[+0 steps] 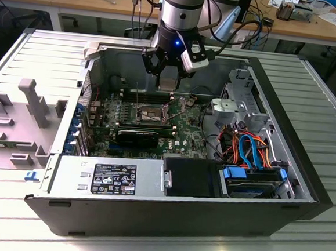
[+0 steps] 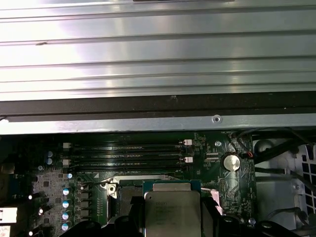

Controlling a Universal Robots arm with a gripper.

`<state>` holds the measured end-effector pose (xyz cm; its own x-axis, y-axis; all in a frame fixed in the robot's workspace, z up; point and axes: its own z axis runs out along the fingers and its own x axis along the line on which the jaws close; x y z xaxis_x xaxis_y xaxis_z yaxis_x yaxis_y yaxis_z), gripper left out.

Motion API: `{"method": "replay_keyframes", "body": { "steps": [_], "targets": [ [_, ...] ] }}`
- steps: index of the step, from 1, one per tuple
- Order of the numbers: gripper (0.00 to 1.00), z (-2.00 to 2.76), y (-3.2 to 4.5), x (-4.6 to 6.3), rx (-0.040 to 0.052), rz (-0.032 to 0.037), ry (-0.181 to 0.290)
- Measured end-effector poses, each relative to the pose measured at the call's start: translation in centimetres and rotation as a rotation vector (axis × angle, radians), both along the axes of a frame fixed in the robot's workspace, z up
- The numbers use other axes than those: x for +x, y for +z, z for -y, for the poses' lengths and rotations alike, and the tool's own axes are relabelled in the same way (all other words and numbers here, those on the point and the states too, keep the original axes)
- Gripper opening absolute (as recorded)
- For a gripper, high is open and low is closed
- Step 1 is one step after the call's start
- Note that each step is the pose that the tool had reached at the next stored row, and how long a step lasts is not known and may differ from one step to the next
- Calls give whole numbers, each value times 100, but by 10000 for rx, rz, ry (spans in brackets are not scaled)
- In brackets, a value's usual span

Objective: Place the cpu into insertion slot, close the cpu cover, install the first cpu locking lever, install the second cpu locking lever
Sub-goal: 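Place the cpu into insertion slot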

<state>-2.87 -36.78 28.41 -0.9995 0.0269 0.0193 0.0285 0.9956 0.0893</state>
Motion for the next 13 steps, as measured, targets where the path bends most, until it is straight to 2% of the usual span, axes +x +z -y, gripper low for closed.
{"method": "replay_keyframes", "body": {
  "steps": [13],
  "targets": [
    [55, 0, -1, 0, 0, 0, -273]
  ]
}}
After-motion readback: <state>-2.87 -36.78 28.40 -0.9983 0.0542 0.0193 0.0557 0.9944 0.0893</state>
